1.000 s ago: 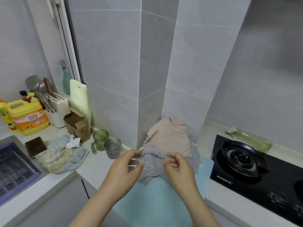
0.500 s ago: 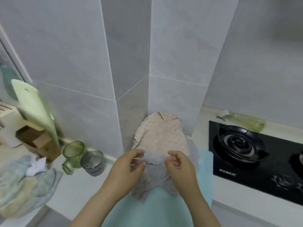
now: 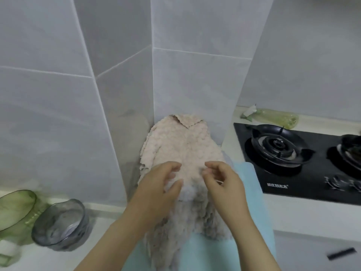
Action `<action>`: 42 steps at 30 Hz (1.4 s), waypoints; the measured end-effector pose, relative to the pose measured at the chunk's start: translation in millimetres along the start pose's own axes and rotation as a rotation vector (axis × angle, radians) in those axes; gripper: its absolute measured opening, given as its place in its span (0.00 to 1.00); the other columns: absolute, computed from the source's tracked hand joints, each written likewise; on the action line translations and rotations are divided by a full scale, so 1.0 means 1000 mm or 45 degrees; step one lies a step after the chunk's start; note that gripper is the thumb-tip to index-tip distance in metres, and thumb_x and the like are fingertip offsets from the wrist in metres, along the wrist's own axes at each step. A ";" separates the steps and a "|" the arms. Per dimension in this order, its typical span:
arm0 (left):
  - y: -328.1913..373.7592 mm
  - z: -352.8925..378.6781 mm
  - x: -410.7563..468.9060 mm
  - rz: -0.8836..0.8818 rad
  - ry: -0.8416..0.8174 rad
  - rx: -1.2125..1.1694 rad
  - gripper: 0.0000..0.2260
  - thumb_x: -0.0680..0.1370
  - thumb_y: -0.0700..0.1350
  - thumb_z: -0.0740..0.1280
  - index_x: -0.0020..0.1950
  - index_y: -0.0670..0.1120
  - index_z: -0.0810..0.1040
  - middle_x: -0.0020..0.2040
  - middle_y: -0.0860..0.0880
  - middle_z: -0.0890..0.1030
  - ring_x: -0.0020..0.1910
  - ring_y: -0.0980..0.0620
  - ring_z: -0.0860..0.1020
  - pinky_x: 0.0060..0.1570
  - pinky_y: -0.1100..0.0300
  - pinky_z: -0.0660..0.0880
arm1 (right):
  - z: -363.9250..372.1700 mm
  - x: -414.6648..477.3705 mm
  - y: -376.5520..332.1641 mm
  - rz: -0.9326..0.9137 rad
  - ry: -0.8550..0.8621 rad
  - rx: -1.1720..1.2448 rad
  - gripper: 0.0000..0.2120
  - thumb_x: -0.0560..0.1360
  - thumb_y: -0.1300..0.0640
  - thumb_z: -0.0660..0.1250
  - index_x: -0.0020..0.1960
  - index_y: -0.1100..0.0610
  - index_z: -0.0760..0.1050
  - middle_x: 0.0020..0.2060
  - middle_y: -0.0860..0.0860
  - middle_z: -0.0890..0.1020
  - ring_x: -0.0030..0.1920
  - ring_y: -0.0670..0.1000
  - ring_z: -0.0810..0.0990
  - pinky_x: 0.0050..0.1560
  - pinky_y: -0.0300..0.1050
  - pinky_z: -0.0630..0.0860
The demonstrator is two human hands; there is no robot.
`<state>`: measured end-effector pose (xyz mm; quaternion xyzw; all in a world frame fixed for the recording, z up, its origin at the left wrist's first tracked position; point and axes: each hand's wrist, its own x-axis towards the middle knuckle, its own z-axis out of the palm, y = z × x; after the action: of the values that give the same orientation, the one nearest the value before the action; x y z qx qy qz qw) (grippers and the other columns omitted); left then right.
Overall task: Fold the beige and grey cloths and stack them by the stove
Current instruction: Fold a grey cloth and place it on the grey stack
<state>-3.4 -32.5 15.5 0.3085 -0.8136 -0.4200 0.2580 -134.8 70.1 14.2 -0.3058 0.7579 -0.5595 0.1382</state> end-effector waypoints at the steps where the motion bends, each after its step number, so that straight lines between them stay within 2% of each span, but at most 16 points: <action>1: -0.006 0.002 0.005 0.043 0.015 -0.024 0.13 0.76 0.44 0.66 0.59 0.57 0.75 0.55 0.59 0.77 0.53 0.63 0.75 0.57 0.62 0.74 | 0.004 0.003 0.004 -0.042 0.034 0.003 0.08 0.76 0.61 0.67 0.52 0.51 0.79 0.44 0.43 0.82 0.43 0.34 0.78 0.43 0.24 0.71; 5: -0.026 0.006 0.021 0.204 0.017 -0.009 0.13 0.76 0.46 0.67 0.60 0.57 0.75 0.57 0.60 0.77 0.54 0.65 0.75 0.57 0.64 0.74 | 0.016 0.015 0.015 -0.174 0.084 -0.045 0.08 0.76 0.59 0.68 0.53 0.51 0.79 0.45 0.45 0.83 0.44 0.39 0.80 0.44 0.27 0.73; 10: -0.042 -0.004 0.024 0.346 -0.058 0.178 0.14 0.75 0.49 0.68 0.60 0.55 0.75 0.55 0.61 0.77 0.51 0.63 0.76 0.57 0.63 0.73 | 0.009 0.013 0.019 -0.227 -0.008 -0.401 0.07 0.75 0.53 0.68 0.53 0.48 0.78 0.44 0.44 0.82 0.45 0.41 0.80 0.40 0.34 0.74; 13: -0.052 -0.007 0.017 0.354 -0.067 0.203 0.14 0.74 0.51 0.69 0.59 0.56 0.75 0.54 0.61 0.78 0.50 0.64 0.77 0.57 0.59 0.74 | 0.007 0.001 0.013 -0.279 0.011 -0.429 0.07 0.76 0.52 0.67 0.53 0.48 0.78 0.44 0.44 0.83 0.45 0.42 0.81 0.39 0.32 0.75; 17: -0.060 -0.009 0.018 0.314 -0.192 0.342 0.18 0.74 0.54 0.68 0.63 0.53 0.74 0.57 0.56 0.77 0.52 0.60 0.77 0.58 0.59 0.74 | 0.014 -0.015 0.023 -0.314 0.057 -0.428 0.06 0.76 0.53 0.68 0.52 0.49 0.79 0.42 0.44 0.83 0.45 0.43 0.81 0.46 0.40 0.78; 21: -0.067 -0.010 0.024 0.264 -0.213 0.529 0.21 0.77 0.57 0.63 0.67 0.50 0.71 0.62 0.52 0.75 0.59 0.53 0.74 0.59 0.58 0.71 | 0.028 -0.018 0.043 -0.326 0.127 -0.383 0.04 0.76 0.53 0.69 0.49 0.48 0.80 0.43 0.43 0.82 0.44 0.39 0.79 0.42 0.31 0.73; 23: -0.073 -0.009 0.026 0.223 -0.224 0.572 0.22 0.76 0.59 0.63 0.66 0.49 0.71 0.63 0.51 0.75 0.58 0.52 0.74 0.57 0.59 0.71 | 0.030 -0.010 0.043 -0.320 0.108 -0.404 0.03 0.75 0.52 0.69 0.49 0.48 0.80 0.44 0.42 0.83 0.45 0.39 0.80 0.42 0.30 0.73; 26: -0.073 -0.013 0.029 0.205 -0.216 0.607 0.20 0.74 0.60 0.65 0.60 0.50 0.74 0.55 0.52 0.75 0.51 0.54 0.72 0.48 0.61 0.69 | 0.027 0.001 0.027 -0.244 -0.064 -0.448 0.08 0.74 0.50 0.71 0.53 0.48 0.80 0.47 0.43 0.83 0.49 0.40 0.80 0.47 0.32 0.76; 30: -0.065 -0.017 0.032 0.286 -0.136 0.487 0.06 0.71 0.52 0.70 0.43 0.52 0.77 0.45 0.56 0.78 0.43 0.58 0.74 0.37 0.64 0.68 | 0.019 0.008 0.014 -0.094 -0.360 -0.621 0.13 0.72 0.50 0.73 0.55 0.52 0.81 0.50 0.46 0.83 0.51 0.43 0.81 0.49 0.34 0.76; 33: -0.055 -0.017 0.031 0.408 -0.018 0.328 0.04 0.73 0.47 0.69 0.38 0.51 0.78 0.38 0.55 0.78 0.36 0.61 0.72 0.32 0.66 0.66 | 0.013 0.011 0.012 -0.114 -0.420 -0.658 0.09 0.70 0.50 0.74 0.49 0.51 0.83 0.46 0.51 0.85 0.49 0.50 0.83 0.53 0.46 0.78; 34: -0.052 -0.017 0.031 0.448 0.002 0.267 0.04 0.74 0.47 0.69 0.39 0.50 0.78 0.37 0.54 0.78 0.35 0.60 0.72 0.32 0.67 0.66 | 0.009 0.012 0.010 -0.138 -0.433 -0.648 0.09 0.70 0.49 0.74 0.46 0.53 0.83 0.43 0.53 0.85 0.46 0.53 0.83 0.50 0.50 0.79; 35: -0.049 -0.017 0.030 0.485 0.021 0.202 0.05 0.74 0.48 0.69 0.40 0.49 0.78 0.37 0.54 0.78 0.34 0.59 0.72 0.33 0.68 0.67 | 0.005 0.012 0.008 -0.163 -0.423 -0.602 0.09 0.71 0.49 0.74 0.44 0.55 0.83 0.39 0.55 0.84 0.40 0.56 0.80 0.44 0.53 0.77; 36: -0.046 -0.018 0.029 0.515 0.044 0.129 0.06 0.73 0.50 0.68 0.40 0.49 0.78 0.36 0.53 0.78 0.34 0.58 0.72 0.34 0.67 0.67 | 0.000 0.011 0.005 -0.195 -0.383 -0.528 0.11 0.71 0.49 0.74 0.43 0.57 0.82 0.35 0.55 0.81 0.35 0.55 0.76 0.38 0.51 0.74; 39: -0.041 -0.020 0.028 0.562 0.105 -0.077 0.09 0.69 0.55 0.67 0.39 0.49 0.77 0.35 0.46 0.78 0.33 0.56 0.72 0.36 0.60 0.68 | -0.007 0.009 -0.004 -0.344 -0.158 -0.276 0.11 0.72 0.48 0.73 0.40 0.55 0.81 0.33 0.55 0.81 0.34 0.49 0.76 0.38 0.44 0.70; 41: -0.037 -0.023 0.026 0.579 0.102 -0.189 0.09 0.72 0.52 0.72 0.40 0.47 0.78 0.32 0.42 0.74 0.31 0.55 0.69 0.32 0.62 0.66 | -0.007 0.010 -0.005 -0.435 0.026 -0.084 0.10 0.73 0.51 0.72 0.38 0.56 0.81 0.33 0.58 0.81 0.33 0.49 0.76 0.37 0.43 0.70; 42: -0.035 -0.025 0.024 0.578 0.088 -0.209 0.08 0.73 0.50 0.72 0.40 0.46 0.78 0.30 0.45 0.71 0.30 0.56 0.67 0.30 0.63 0.64 | -0.008 0.010 -0.005 -0.473 0.144 -0.012 0.10 0.74 0.52 0.72 0.38 0.57 0.80 0.30 0.56 0.79 0.31 0.49 0.73 0.35 0.42 0.68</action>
<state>7.0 -79.2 2.4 0.1099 -0.8158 -0.4051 0.3978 -145.7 68.9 22.8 -0.4093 0.6975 -0.5881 -0.0117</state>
